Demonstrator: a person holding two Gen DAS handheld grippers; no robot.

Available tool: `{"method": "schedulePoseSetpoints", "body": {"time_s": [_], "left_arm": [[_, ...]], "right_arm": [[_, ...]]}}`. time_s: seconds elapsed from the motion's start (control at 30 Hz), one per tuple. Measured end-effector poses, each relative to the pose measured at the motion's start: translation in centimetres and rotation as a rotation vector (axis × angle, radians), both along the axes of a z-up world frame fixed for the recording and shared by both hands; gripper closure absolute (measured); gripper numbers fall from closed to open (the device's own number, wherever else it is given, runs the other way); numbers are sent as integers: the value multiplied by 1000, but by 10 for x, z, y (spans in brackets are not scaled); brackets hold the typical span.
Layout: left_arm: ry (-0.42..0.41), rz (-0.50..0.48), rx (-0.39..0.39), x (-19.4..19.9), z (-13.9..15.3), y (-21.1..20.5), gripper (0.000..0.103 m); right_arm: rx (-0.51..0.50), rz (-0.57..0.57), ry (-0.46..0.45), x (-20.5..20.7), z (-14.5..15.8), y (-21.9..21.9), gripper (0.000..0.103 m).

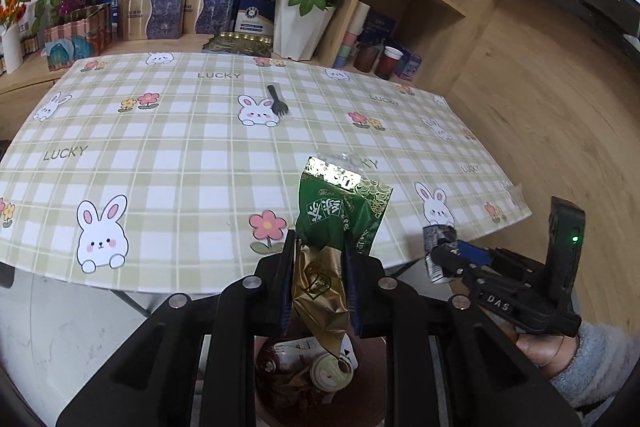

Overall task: Collect trash
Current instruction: 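Drop the black Face pack from the right tool into the bin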

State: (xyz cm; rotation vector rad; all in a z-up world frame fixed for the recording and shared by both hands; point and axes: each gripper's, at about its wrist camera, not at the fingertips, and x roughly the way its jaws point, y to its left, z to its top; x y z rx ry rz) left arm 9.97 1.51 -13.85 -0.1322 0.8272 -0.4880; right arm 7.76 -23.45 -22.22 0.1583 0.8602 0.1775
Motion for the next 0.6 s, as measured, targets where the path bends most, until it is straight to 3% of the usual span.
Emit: {"method": "schedulePoseSetpoints", "body": {"time_s": [0.2, 0.43, 0.5, 0.6], "left_arm": [[-1, -31, -5, -25, -2, -4, 82], [39, -42, 2, -40, -18, -2, 82], [51, -36, 2, -42, -22, 1, 82], [62, -31, 4, -43, -26, 2, 82]], "right_arm": [[7, 25, 106, -21, -30, 9, 65], [-71, 82, 255, -31, -76, 29, 65], [-87, 82, 266, -32, -79, 32, 59], [-108, 68, 238, -30, -71, 33, 44]]}}
